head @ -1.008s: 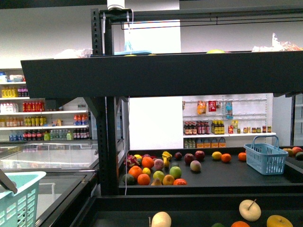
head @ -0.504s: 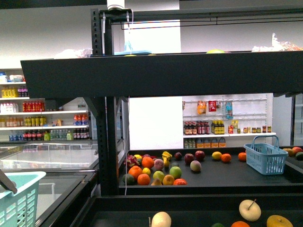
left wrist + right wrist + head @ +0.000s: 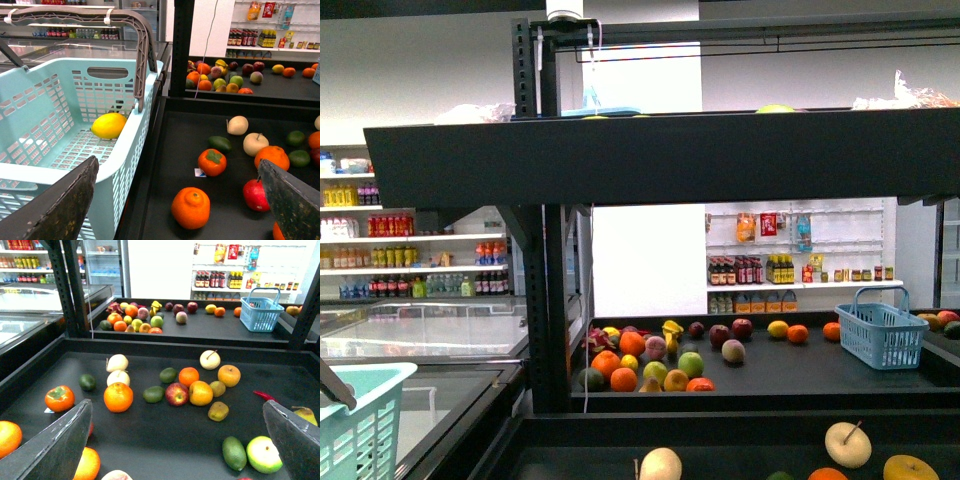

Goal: Pick lemon from shelf

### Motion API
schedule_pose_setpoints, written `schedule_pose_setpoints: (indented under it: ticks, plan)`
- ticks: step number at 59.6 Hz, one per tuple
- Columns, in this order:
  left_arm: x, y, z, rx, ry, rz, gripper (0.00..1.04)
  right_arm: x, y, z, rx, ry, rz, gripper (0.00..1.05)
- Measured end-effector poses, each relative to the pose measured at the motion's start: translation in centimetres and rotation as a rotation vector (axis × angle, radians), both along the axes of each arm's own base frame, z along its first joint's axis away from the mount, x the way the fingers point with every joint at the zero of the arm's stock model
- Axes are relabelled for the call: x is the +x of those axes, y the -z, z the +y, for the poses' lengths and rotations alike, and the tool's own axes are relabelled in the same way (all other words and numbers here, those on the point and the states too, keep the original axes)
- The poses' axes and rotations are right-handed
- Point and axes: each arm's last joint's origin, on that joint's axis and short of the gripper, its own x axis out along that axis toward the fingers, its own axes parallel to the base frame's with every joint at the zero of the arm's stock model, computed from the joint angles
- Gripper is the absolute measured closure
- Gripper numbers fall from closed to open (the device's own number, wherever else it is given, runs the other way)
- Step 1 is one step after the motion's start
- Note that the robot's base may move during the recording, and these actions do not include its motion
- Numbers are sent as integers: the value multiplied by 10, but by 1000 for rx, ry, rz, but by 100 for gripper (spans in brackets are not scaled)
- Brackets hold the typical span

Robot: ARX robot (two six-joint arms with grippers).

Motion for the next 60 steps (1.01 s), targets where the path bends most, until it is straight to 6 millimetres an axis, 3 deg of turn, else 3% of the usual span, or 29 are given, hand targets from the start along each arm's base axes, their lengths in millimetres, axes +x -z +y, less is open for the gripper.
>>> schedule_pose_setpoints:
  ticks: [60]
  plan:
    - [0,0,0,0,0,0,8,0,0,0,0,0,0,2]
